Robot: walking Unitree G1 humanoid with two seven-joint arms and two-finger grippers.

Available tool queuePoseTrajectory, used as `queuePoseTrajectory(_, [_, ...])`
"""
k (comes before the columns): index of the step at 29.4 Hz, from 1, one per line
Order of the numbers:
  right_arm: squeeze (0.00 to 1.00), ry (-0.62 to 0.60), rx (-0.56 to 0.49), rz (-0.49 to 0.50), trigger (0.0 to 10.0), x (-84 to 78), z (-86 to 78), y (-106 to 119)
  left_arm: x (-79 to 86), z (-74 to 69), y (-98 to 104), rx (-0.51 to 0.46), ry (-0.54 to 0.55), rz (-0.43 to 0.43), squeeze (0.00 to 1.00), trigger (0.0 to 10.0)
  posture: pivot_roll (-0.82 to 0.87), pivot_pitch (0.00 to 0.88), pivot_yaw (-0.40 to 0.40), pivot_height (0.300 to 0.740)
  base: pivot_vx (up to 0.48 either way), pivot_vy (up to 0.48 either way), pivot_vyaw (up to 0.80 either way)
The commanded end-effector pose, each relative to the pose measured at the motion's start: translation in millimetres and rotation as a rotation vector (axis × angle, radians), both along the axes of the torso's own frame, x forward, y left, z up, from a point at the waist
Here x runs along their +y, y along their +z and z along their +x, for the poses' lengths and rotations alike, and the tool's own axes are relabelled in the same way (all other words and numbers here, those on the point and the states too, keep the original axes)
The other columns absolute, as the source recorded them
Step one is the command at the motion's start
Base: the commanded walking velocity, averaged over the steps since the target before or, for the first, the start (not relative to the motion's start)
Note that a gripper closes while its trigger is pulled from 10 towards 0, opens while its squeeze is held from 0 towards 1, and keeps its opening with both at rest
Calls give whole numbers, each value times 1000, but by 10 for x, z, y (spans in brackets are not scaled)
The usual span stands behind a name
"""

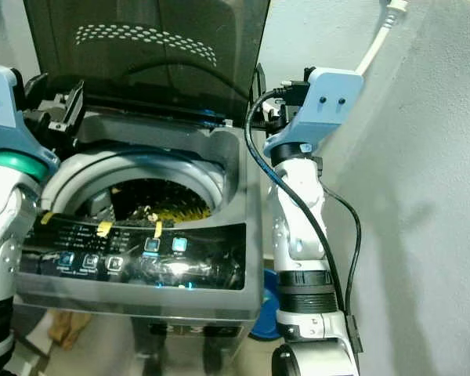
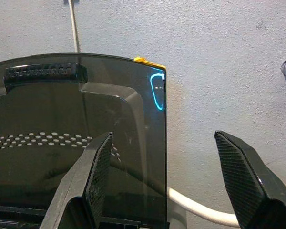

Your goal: Clothes washing

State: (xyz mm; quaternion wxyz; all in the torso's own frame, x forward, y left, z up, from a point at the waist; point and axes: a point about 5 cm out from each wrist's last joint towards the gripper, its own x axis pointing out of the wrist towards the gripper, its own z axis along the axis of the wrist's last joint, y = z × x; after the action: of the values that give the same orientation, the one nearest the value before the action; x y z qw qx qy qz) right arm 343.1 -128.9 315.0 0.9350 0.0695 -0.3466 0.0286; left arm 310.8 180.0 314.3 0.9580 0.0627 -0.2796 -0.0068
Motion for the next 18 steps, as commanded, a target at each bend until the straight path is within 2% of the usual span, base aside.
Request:
queuePoseTrajectory(1, [0, -9, 0, 1, 10000, -37, -2, -11, -34, 6, -4, 1, -12, 6, 0, 10000, 145, 0, -26, 740, 0, 0, 0])
queuePoseTrajectory(18, [0, -3, 1, -2, 10000, -30, 9, -2, -19, -9, -8, -2, -2, -2, 0, 10000, 148, 0, -33, 740, 0, 0, 0])
